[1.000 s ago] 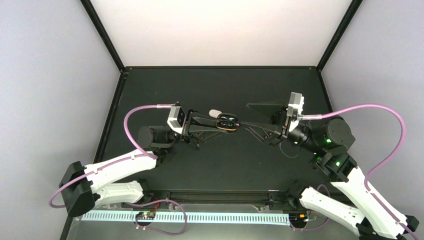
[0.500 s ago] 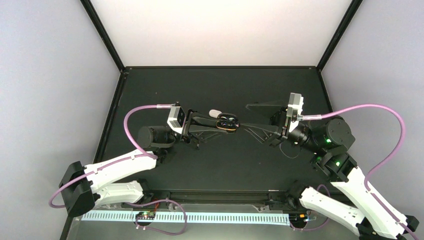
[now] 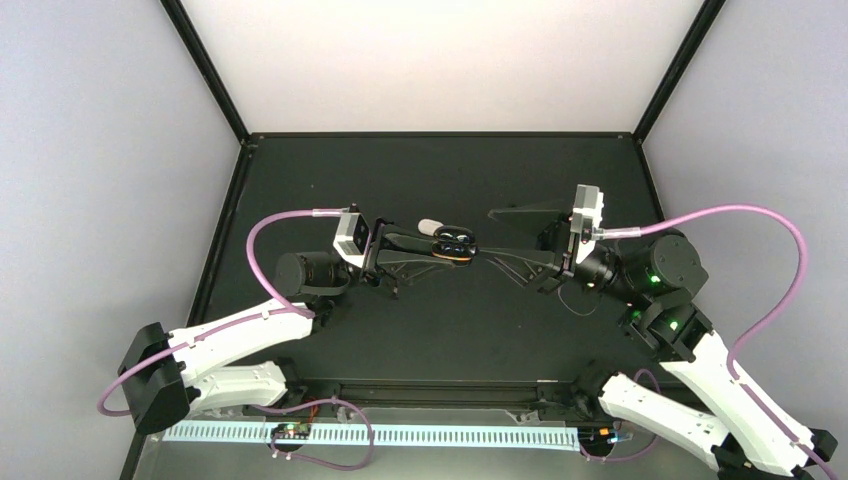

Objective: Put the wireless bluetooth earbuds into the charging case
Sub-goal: Place the earbud in the charging case.

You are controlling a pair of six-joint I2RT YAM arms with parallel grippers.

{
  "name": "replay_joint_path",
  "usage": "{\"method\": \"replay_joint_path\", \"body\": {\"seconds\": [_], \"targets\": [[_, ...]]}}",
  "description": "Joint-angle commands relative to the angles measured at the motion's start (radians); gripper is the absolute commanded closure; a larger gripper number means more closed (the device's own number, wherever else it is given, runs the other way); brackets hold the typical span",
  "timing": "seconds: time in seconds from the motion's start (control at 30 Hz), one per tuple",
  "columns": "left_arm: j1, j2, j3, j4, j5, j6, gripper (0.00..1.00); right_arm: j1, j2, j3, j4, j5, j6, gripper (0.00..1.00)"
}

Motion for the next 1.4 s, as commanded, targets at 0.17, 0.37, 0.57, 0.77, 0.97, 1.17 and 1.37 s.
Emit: {"method": "replay_joint_path", "body": {"seconds": [0.17, 0.37, 0.57, 0.77, 0.97, 1.17, 1.37], "targets": [[-0.006, 0.017, 0.005, 0.016, 0.002, 0.012, 0.98, 0.001, 0.020, 0.026, 0.046, -0.050, 0.035, 0.39], [-0.006, 0.023, 0.007, 0.019, 0.002, 0.010, 0.98, 0.001, 0.024, 0.027, 0.057, -0.049, 0.048, 0.39], [-0.006, 0.026, 0.006, 0.022, 0.004, 0.007, 0.99, 0.001, 0.032, 0.026, 0.071, -0.045, 0.057, 0.38], [-0.007, 0.027, 0.004, 0.025, 0.002, 0.006, 0.98, 0.001, 0.035, 0.020, 0.084, -0.030, 0.069, 0.36], [-0.007, 0.025, 0.004, 0.028, 0.003, 0.003, 0.99, 0.001, 0.045, 0.025, 0.078, -0.018, 0.069, 0.36], [-0.007, 0.025, 0.003, 0.030, 0.006, 0.003, 0.99, 0.000, 0.060, 0.039, 0.049, 0.012, 0.070, 0.35], [-0.007, 0.023, 0.004, 0.031, 0.007, 0.002, 0.99, 0.001, 0.081, 0.055, 0.029, 0.034, 0.071, 0.35]]}}
